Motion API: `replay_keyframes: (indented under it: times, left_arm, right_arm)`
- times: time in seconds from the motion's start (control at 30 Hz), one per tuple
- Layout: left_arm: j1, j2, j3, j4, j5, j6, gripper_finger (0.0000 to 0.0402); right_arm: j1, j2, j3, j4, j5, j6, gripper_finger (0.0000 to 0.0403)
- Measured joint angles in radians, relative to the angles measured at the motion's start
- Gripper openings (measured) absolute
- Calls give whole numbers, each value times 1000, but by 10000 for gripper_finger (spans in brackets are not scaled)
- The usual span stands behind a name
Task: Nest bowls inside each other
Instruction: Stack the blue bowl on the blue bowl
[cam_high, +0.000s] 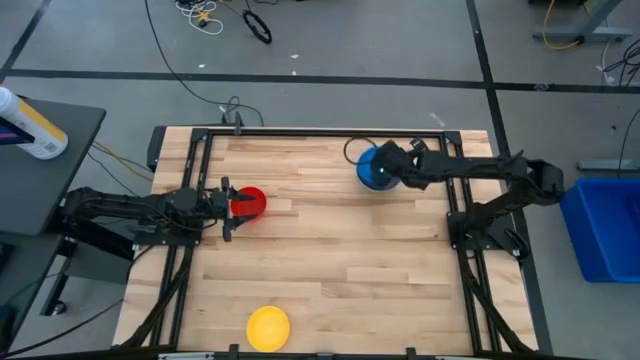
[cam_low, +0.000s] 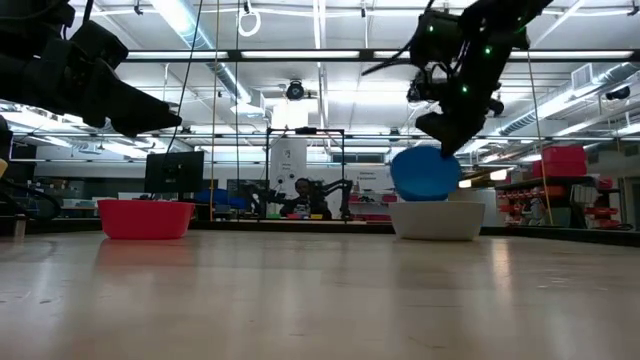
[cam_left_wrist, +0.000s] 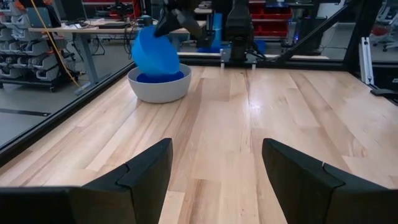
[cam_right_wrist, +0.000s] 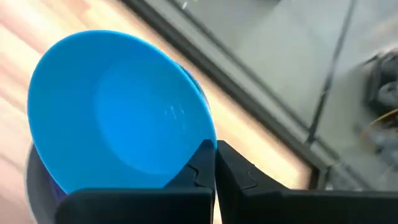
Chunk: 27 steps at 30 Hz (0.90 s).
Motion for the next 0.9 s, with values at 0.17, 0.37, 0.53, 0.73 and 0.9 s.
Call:
replay_keyframes:
  times: [0.17,0.37,0.53,0.73,0.9]
  left_arm:
    - [0,0,0,0,4,-1,256]
    - [0,0,0,0,4,-11,256]
    - [0,0,0,0,4,-12,256]
    - [0,0,0,0,4,-13,256]
    - [0,0,0,0,4,-12,256]
  right_arm:
    - [-81,0,-26,16,-129,-20,0]
    - [-160,0,-44,11,-343,-39,0]
    - [-215,0,-44,-26,-498,-56,0]
    - [-261,3,-44,-80,-606,-71,0]
    - [-261,6,-44,-89,-620,-73,0]
